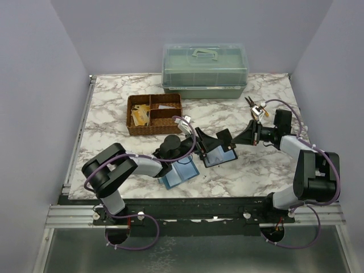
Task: Take the credit cards out of the card holder
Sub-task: Move the storage box to the center of the board.
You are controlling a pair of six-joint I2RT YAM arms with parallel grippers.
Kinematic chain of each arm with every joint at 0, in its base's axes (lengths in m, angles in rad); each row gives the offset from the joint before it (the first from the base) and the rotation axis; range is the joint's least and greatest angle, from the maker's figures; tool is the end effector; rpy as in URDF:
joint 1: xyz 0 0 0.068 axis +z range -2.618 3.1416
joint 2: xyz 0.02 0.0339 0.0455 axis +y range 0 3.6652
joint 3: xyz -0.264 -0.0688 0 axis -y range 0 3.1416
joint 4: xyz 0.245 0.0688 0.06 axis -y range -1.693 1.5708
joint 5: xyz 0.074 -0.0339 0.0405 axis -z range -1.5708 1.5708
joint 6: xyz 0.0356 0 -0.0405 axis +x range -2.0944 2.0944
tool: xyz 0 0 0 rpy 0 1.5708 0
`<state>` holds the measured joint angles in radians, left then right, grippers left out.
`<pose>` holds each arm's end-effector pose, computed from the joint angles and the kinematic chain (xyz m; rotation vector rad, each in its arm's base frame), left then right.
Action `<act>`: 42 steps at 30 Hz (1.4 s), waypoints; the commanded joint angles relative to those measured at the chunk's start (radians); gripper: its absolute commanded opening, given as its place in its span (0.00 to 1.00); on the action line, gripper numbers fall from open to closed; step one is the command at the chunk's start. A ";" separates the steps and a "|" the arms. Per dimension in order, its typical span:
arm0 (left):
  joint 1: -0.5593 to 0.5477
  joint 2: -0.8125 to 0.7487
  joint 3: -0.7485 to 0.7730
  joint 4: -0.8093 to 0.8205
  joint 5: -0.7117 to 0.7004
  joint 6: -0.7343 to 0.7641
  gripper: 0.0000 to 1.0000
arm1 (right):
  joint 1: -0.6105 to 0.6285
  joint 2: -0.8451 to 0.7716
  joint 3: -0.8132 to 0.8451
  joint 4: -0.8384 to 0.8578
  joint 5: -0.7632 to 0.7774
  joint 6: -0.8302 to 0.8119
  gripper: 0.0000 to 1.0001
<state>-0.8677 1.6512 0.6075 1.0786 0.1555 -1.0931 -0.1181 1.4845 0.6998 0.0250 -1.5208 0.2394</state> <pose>0.2062 -0.2518 0.1989 -0.0578 1.7950 -1.6176 0.2703 0.0037 0.1937 -0.4069 1.9185 1.7711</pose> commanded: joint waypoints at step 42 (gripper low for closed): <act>0.613 -0.254 0.456 -1.295 0.431 0.565 0.00 | -0.040 -0.029 0.314 -0.806 0.195 -0.888 0.85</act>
<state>-0.3687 1.3487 0.9993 0.1387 0.4427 -0.7448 -0.1516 1.4357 0.9241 -0.5785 -1.4242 -0.4301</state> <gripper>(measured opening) 0.018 0.846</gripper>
